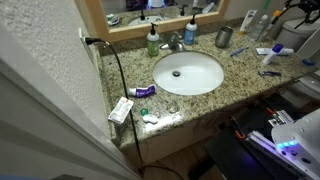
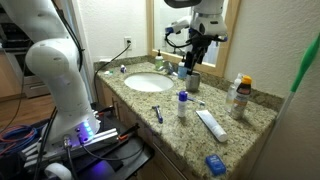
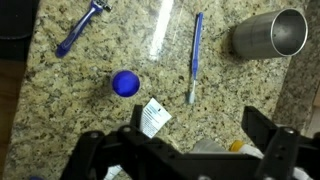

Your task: Pick up the toothbrush and put it in the silver object

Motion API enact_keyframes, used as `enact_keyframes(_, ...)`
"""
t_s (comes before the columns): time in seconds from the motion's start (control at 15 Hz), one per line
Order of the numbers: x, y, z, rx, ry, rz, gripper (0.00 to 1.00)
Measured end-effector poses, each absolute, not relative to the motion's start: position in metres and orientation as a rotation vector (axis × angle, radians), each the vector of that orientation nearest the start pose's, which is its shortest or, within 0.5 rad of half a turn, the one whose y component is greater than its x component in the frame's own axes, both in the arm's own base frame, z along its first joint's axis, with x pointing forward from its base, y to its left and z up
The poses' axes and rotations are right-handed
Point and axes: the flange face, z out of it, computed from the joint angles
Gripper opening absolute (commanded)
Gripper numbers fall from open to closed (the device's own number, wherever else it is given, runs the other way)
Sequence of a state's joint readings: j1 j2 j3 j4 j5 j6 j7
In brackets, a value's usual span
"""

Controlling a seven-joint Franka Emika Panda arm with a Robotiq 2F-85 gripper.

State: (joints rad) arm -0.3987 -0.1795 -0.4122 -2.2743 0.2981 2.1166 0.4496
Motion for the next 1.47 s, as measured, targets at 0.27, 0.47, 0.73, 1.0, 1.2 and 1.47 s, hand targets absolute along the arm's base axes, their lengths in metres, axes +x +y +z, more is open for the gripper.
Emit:
enact_keyframes(0.27, 0.353, -0.355, 0.424, -2.152, 1.839, -0.075, 1.00)
enact_keyframes(0.47, 0.376, -0.358, 0.434, -2.167, 1.840, -0.150, 1.00)
enact_keyframes(0.73, 0.419, -0.355, 0.440, -2.165, 1.795, -0.191, 1.00)
enact_keyframes(1.0, 0.433, -0.348, 0.425, -2.174, 1.702, -0.170, 1.00)
enact_keyframes(1.2, 0.441, -0.335, 0.409, -2.222, 1.669, -0.063, 1.00)
enact_keyframes(1.47, 0.482, -0.307, 0.374, -2.273, 1.710, 0.051, 1.00)
